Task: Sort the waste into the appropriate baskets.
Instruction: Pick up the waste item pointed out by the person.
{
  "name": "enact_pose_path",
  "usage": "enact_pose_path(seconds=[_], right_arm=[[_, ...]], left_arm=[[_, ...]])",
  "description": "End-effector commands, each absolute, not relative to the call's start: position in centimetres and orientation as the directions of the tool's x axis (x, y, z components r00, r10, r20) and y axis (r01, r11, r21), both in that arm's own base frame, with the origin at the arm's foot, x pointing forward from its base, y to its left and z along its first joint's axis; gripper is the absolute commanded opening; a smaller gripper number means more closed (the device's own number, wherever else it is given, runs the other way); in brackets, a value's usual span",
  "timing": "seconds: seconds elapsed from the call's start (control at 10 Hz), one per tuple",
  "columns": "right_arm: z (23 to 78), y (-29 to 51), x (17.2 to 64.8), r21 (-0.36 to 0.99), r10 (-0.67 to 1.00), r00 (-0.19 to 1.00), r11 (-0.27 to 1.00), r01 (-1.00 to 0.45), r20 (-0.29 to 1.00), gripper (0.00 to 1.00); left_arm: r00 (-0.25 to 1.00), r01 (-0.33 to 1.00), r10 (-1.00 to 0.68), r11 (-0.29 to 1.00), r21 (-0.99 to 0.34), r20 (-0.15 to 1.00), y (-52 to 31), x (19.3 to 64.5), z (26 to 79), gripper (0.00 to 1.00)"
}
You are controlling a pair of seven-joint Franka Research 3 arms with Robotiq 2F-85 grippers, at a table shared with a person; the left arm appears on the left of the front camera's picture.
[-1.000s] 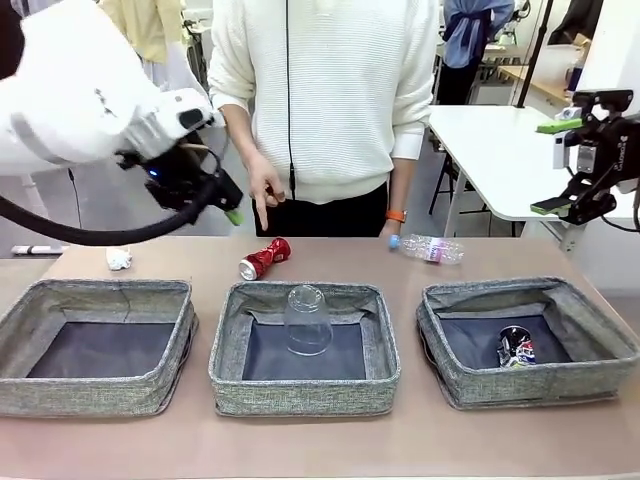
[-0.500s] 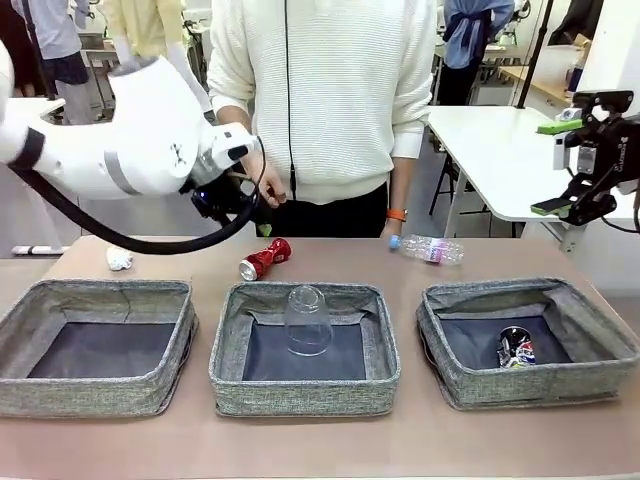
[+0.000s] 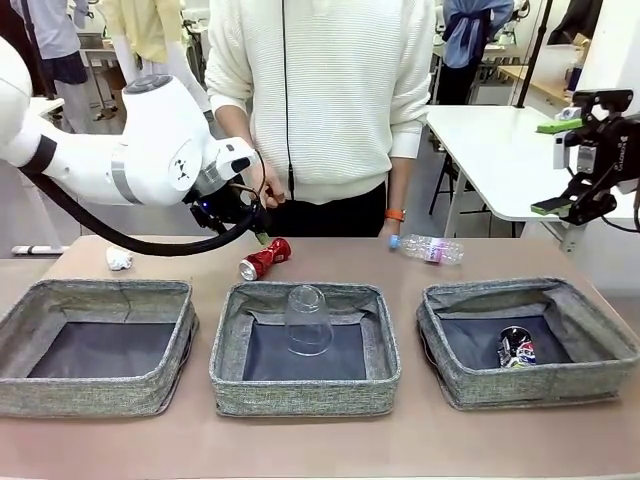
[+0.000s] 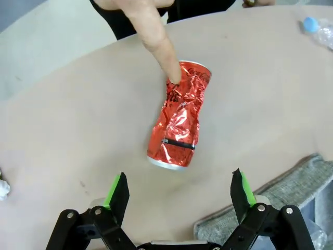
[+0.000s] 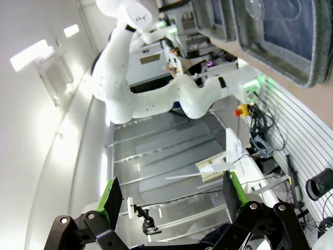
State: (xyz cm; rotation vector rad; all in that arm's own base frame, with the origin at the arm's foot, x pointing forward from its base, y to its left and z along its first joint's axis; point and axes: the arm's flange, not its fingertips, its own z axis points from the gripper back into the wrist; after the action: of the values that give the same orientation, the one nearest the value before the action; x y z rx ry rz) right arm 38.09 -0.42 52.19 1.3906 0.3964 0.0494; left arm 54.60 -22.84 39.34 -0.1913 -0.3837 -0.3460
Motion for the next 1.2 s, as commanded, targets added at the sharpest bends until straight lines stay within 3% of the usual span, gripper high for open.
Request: enact_pose_path(seconds=[0.0, 1.1], right_arm=[[52.7, -0.2, 38.3, 0.961, 0.248, 0.936, 0.179, 0.210, -0.250, 1.00], [52.7, -0.2, 38.3, 0.961, 0.248, 0.936, 0.179, 0.210, -0.250, 1.00]], left_arm=[[0.862, 0.388, -0.288, 0.904, -0.178, 0.416, -22.5, 56.4, 37.2, 1.00], [0.799, 0.482, -0.385, 0.869, -0.110, 0.462, -26.0, 58.8, 31.8, 1.00]])
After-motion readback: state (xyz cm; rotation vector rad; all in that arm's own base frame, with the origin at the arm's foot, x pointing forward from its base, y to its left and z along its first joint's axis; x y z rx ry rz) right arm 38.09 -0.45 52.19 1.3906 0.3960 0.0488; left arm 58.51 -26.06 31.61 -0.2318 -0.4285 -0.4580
